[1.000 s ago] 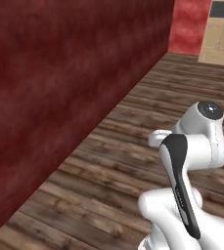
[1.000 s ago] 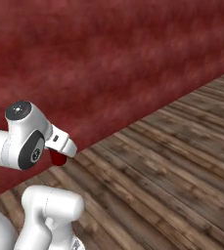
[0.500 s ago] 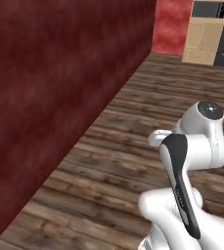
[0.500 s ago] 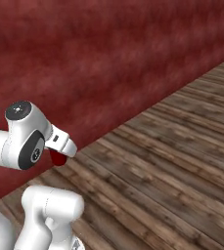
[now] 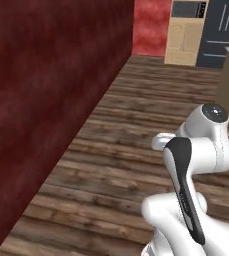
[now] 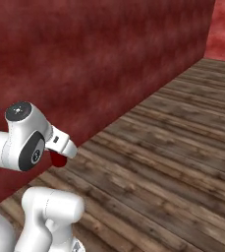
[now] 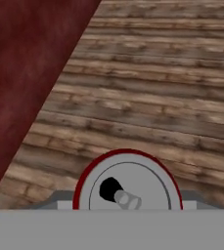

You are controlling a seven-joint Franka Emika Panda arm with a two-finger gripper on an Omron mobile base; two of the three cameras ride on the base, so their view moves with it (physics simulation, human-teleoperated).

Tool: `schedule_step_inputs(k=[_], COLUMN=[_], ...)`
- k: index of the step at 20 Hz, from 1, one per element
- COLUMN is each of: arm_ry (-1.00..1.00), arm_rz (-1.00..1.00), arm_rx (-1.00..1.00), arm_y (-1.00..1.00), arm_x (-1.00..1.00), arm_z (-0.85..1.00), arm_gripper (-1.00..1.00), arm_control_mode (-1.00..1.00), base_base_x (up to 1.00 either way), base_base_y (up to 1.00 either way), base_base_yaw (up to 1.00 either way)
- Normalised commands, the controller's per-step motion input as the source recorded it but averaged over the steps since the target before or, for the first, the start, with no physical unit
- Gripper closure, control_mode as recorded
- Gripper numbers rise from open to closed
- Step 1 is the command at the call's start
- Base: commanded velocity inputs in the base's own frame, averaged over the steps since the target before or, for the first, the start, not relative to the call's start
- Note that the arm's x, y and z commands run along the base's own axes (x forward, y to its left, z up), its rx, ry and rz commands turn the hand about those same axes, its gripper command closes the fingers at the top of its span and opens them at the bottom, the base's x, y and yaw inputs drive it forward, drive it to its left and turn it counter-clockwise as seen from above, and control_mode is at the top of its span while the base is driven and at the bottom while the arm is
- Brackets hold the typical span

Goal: Four empty soda cans are scattered around the kitchen. Gather all the cans and cluster them next to the stove for recycling.

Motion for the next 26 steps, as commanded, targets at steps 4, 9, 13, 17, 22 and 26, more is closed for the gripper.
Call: schedule_step_inputs(k=[4,9,13,17,22,26], arm_ry=[0.00,0.00,0.00,0.00,0.00,0.00], arm_rz=[0.00,0.00,0.00,0.00,0.00,0.00], arm_rx=[0.00,0.00,0.00,0.00,0.00,0.00], arm_y=[0.00,0.00,0.00,0.00,0.00,0.00], arm_x=[0.00,0.00,0.00,0.00,0.00,0.00], arm_z=[0.00,0.00,0.00,0.00,0.00,0.00], arm_gripper=[1.00,1.00,1.00,1.00,1.00,1.00], arm_control_mode=[1.00,1.00,1.00,1.00,1.00,1.00], base_base_x=[0.73,0.79,0.85,0.87,0.89,0.92], base_base_y=[0.06,0.08,0.14,0.15,0.18,0.18], base_base_yaw=[-0.27,-0.27,-0.23,-0.21,-0.21,-0.19])
